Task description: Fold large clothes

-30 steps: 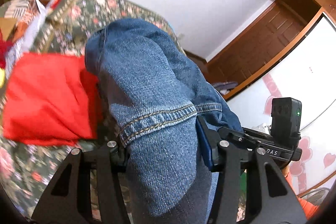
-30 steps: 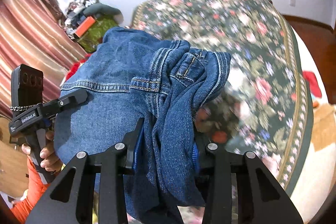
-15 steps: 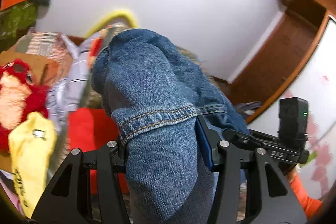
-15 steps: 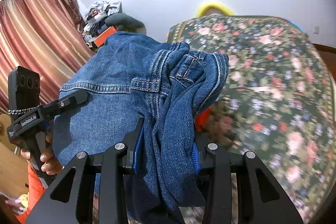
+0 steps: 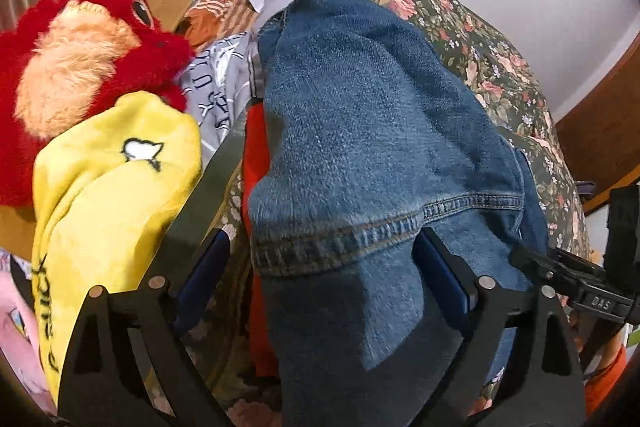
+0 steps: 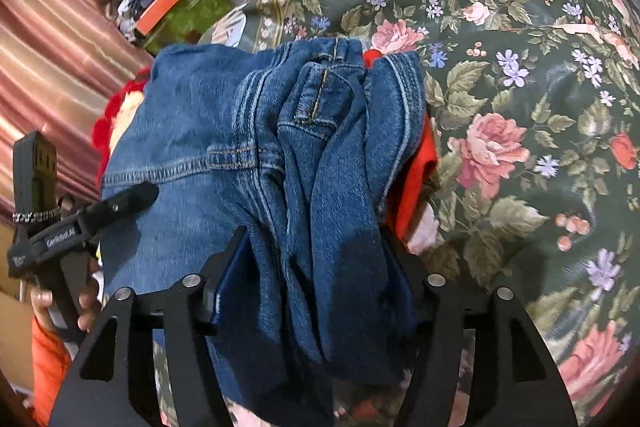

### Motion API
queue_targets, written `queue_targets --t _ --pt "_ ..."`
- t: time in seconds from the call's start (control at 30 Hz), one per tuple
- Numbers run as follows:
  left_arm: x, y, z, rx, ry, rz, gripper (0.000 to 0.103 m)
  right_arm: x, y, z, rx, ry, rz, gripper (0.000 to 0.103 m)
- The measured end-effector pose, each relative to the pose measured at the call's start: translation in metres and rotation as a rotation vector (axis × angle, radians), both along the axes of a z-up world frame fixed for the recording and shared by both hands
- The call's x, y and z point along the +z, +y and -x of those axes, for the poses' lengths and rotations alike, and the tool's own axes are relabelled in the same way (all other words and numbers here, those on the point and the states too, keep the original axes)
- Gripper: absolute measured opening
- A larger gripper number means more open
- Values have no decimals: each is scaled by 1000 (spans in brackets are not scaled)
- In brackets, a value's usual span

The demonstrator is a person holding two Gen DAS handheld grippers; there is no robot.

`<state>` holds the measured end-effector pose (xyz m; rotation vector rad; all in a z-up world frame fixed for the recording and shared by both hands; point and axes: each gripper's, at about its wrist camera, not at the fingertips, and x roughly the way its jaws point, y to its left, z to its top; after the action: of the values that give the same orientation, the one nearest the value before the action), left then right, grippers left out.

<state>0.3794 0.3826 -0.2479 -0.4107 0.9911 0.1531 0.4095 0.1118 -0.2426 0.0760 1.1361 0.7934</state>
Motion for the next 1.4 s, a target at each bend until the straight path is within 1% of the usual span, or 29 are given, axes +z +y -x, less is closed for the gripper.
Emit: queue_targets --t 0.07,0.1,0.23,0.3,0.37,0.43,0.5,0.57,0.67,0.7,0.8,0.87,0.9,0.93,1.0,1.1,1.2,1.27,1.37,1.4 --pt "5 -4 6 11 -4 -17 94 5 -5 10 -7 -25 37 60" --pt "12 -12 14 6 -4 -37 94 8 -11 16 -15 -44 60 60" --pt "24 -34 39 -33 -10 -160 94 13 -24 29 -41 -41 88 61" --pt "32 -47 55 -65 3 -219 94 19 -32 36 -54 -42 112 61" --pt "41 -60 72 -77 -1 -257 94 34 -41 48 -61 -68 116 61" --pt "51 -68 85 -78 -21 -265 94 50 -46 58 -66 -98 104 61" --pt "69 -75 100 -72 -56 -258 94 76 -54 76 -67 -145 61 61" --pt "91 -84 115 -57 -105 -264 94 99 -60 90 -69 -190 22 61" --pt "130 -99 141 -40 -197 -285 94 143 -73 123 -62 -289 -48 61" --pt "146 -107 152 -40 -236 -295 94 156 -77 133 -60 -319 -68 61" --pt "190 -128 186 -41 -359 -327 94 200 -93 170 -43 -410 -177 61" --pt "219 -145 212 -47 -446 -351 94 221 -99 187 -50 -470 -225 61" --pt "229 -152 222 -46 -482 -364 94 235 -106 201 -57 -513 -250 61" --pt "239 -160 235 -45 -520 -381 94 241 -108 208 -57 -539 -265 61" --pt "260 -178 261 -42 -597 -416 94 261 -118 234 -58 -615 -302 61" --pt "280 -201 296 -29 -694 -459 94 276 -128 266 -68 -716 -338 61" --pt "288 -220 325 26 -772 -499 94 280 -138 296 -103 -794 -359 61" --pt "290 -229 340 68 -801 -510 94 277 -141 305 -129 -809 -360 61" --pt "288 -237 356 92 -825 -490 94 270 -141 313 -145 -806 -347 61" --pt "287 -240 359 98 -829 -492 97 269 -142 315 -145 -806 -347 61"
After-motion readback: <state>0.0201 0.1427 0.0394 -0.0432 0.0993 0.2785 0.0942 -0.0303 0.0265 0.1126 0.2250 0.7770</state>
